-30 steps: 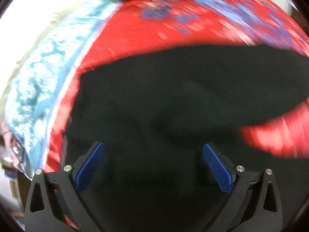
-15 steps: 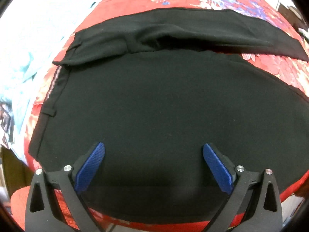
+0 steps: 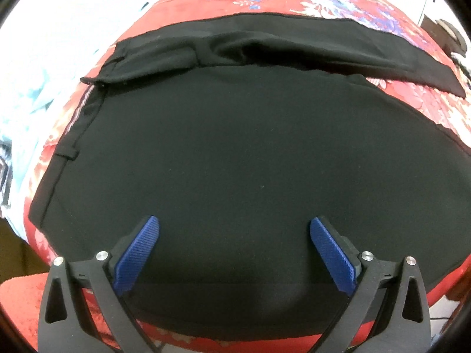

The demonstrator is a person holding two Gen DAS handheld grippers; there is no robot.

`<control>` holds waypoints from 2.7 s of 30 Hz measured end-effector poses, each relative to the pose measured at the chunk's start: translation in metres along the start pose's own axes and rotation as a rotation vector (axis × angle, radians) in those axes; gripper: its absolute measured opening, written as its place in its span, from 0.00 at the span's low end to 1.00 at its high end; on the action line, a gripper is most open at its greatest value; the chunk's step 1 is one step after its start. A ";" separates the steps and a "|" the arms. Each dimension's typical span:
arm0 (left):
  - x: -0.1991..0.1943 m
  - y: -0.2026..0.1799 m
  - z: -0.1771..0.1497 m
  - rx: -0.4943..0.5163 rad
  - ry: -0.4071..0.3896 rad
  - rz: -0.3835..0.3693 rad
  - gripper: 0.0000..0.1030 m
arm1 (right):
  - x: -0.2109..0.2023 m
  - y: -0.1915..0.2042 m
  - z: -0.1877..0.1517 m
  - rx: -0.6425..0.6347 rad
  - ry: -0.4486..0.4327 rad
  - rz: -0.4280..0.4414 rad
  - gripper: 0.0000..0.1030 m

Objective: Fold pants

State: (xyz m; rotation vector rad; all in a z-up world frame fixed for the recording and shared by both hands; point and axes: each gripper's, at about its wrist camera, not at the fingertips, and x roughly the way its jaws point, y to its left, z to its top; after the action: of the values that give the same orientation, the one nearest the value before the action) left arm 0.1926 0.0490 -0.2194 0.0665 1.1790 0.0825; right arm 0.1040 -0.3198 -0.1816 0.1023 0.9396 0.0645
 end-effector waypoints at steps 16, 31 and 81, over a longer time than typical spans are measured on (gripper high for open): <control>-0.016 0.028 0.005 -0.070 -0.019 -0.047 0.99 | 0.005 0.003 -0.011 -0.006 0.027 -0.012 0.81; -0.031 0.047 0.012 -0.177 -0.079 -0.045 0.99 | 0.011 -0.013 -0.010 0.061 0.016 0.025 0.81; 0.073 0.064 0.108 -0.206 -0.261 0.158 1.00 | 0.206 -0.256 0.311 0.104 0.016 0.017 0.05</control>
State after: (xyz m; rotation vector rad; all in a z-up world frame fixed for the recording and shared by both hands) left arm 0.3183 0.1193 -0.2388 -0.0114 0.8976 0.3245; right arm 0.4796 -0.5718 -0.1942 0.2059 0.9578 0.0324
